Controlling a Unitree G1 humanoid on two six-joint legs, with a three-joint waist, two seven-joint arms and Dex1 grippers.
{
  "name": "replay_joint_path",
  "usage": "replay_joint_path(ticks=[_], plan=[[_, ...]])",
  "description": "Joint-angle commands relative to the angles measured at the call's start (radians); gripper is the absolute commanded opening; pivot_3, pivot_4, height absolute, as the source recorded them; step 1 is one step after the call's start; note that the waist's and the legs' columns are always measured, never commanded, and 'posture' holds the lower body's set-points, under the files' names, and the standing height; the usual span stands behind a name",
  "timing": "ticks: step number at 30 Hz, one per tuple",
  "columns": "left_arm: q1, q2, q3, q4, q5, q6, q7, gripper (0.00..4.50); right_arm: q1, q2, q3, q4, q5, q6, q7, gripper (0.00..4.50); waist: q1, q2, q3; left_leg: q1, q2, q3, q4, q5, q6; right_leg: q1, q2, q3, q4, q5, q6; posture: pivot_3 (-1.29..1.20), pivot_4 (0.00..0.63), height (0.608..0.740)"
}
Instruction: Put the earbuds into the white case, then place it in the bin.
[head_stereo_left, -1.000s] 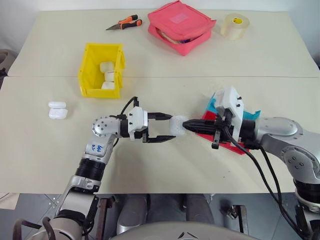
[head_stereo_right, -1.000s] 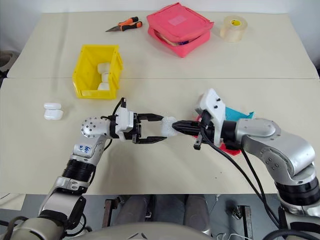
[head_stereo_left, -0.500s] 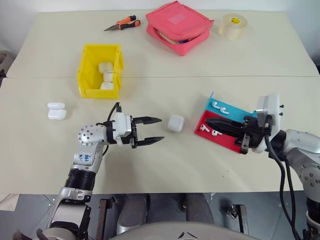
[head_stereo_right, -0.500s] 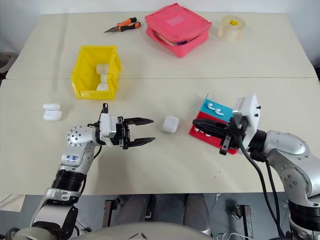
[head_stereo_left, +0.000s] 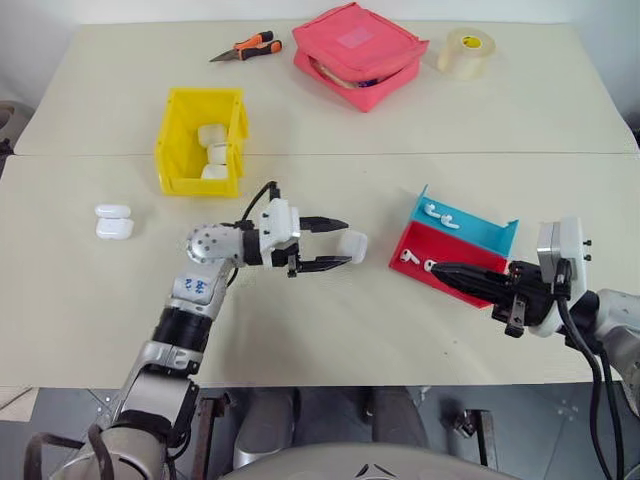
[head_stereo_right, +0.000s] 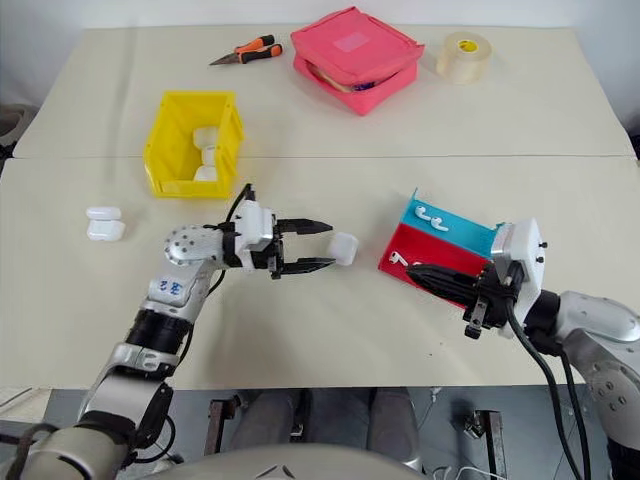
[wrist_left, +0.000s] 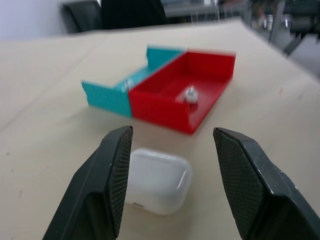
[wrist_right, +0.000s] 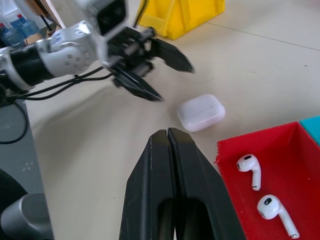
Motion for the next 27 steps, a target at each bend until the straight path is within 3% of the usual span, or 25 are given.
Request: replay_joint_path(ticks=[1,11,14,18,27], plan=[[-0.073,-0.009,-0.015,0.092,0.051,-0.071,0.001,2.7,0.029,-0.006,-0.047,-0.073,0.051,0.013,-0.032,0.05,-0.001,0.0,0.0,0.0,0.0,0.0,0.0,0.0,0.0,0.0,0.0,0.0,0.0,0.0,0.0,0.0,0.15,0.74],[-0.159,-0.022,-0.035,0.205,0.083,-0.066,-0.078,2.7,0.09,0.003,-0.065,-0.142,0.106,0.013,-0.128,0.05,0.0,0.0,0.0,0.0,0.0,0.0,0.0,0.0,0.0,0.0,0.0,0.0,0.0,0.0,0.0,0.0,0.15,0.74],[-0.184,-0.017,-0.037,0.224,0.142,-0.05,-0.001,3.26,0.091,0.007,-0.055,-0.15,0.109,0.009,-0.149,0.0,0.0,-0.001,0.0,0.0,0.0,0.0,0.0,0.0,0.0,0.0,0.0,0.0,0.0,0.0,0.0,0.0,0.15,0.74],[-0.193,-0.022,-0.042,0.246,0.143,-0.074,-0.024,4.45,0.089,0.01,-0.045,-0.157,0.115,0.006,-0.166,0.0,0.0,-0.001,0.0,0.0,0.0,0.0,0.0,0.0,0.0,0.0,0.0,0.0,0.0,0.0,0.0,0.0,0.15,0.74],[-0.197,-0.027,-0.068,0.252,0.156,-0.06,-0.105,4.45,0.083,0.002,-0.04,-0.157,0.127,0.01,-0.183,0.0,0.0,-0.001,0.0,0.0,0.0,0.0,0.0,0.0,0.0,0.0,0.0,0.0,0.0,0.0,0.0,0.0,0.15,0.74]])
